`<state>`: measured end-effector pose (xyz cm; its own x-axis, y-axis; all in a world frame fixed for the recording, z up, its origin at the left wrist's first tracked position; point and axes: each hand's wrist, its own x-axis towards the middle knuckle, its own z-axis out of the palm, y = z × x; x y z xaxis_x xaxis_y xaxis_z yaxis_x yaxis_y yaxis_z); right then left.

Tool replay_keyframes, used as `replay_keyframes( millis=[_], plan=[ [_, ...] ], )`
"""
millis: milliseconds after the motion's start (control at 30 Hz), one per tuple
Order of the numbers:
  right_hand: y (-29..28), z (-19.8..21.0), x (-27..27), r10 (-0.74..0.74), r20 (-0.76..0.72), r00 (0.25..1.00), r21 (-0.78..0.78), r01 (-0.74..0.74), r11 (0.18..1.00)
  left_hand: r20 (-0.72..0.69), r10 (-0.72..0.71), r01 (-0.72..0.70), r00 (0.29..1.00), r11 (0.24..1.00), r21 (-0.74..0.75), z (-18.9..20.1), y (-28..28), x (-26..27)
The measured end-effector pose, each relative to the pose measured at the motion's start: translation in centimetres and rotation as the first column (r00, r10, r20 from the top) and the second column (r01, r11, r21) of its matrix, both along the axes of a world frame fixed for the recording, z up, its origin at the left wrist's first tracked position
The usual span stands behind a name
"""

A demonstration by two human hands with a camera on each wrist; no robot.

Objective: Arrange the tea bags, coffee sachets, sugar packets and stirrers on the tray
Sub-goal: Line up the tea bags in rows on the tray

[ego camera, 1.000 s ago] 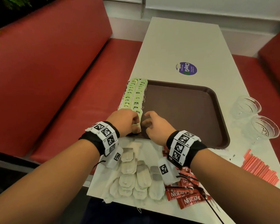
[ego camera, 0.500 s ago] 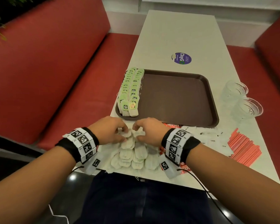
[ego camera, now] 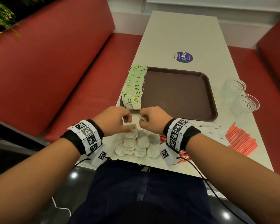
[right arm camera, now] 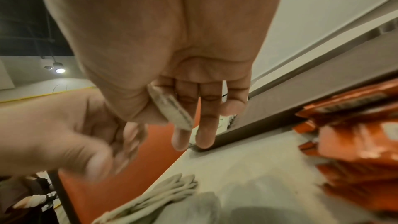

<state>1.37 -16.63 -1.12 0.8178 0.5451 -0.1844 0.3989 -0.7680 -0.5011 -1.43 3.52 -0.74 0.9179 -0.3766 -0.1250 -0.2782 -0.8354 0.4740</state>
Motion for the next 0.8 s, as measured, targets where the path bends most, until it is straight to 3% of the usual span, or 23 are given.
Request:
replay_keyframes(
  millis=[100,233,333,400,500,667,800],
  plan=[
    [-1.0,0.2,-0.7,-0.015,-0.037,0.999,0.025,0.016,1.000,-0.169,-0.114,0.136,0.979,0.983,0.126,-1.1,-0.3,-1.1],
    [-2.2,0.4,-2.0,-0.004,-0.204,0.979,-0.002,0.003,1.000,-0.239,-0.157,0.206,0.958,0.959,0.195,-3.3,-0.7,-2.2],
    [-2.8,0.1,-3.2,0.011,-0.467,0.884,0.069,0.024,0.997,-0.219,-0.148,0.189,0.964,0.966,0.178,-4.3,-0.9,-2.3],
    [-2.9,-0.3,-3.8,0.029,-0.553,0.832,0.084,0.022,0.996,-0.204,-0.145,0.176,0.968,0.974,0.145,-4.6,-1.0,-1.9],
    [-3.1,-1.0,-3.7,0.038,-0.536,0.844,0.077,0.004,0.997,-0.185,-0.141,0.164,0.973,0.980,0.115,-4.9,-1.3,-0.8],
    [-3.7,-1.4,-1.9,0.026,-0.299,0.954,-0.024,-0.035,0.999,-0.189,-0.110,0.127,0.976,0.989,0.080,-4.7,-1.7,0.8],
    [-3.9,-1.1,-1.3,-0.006,-0.294,0.956,0.007,0.008,1.000,-0.198,-0.069,0.071,0.978,0.997,0.008,-3.5,-1.9,1.8]
  ],
)
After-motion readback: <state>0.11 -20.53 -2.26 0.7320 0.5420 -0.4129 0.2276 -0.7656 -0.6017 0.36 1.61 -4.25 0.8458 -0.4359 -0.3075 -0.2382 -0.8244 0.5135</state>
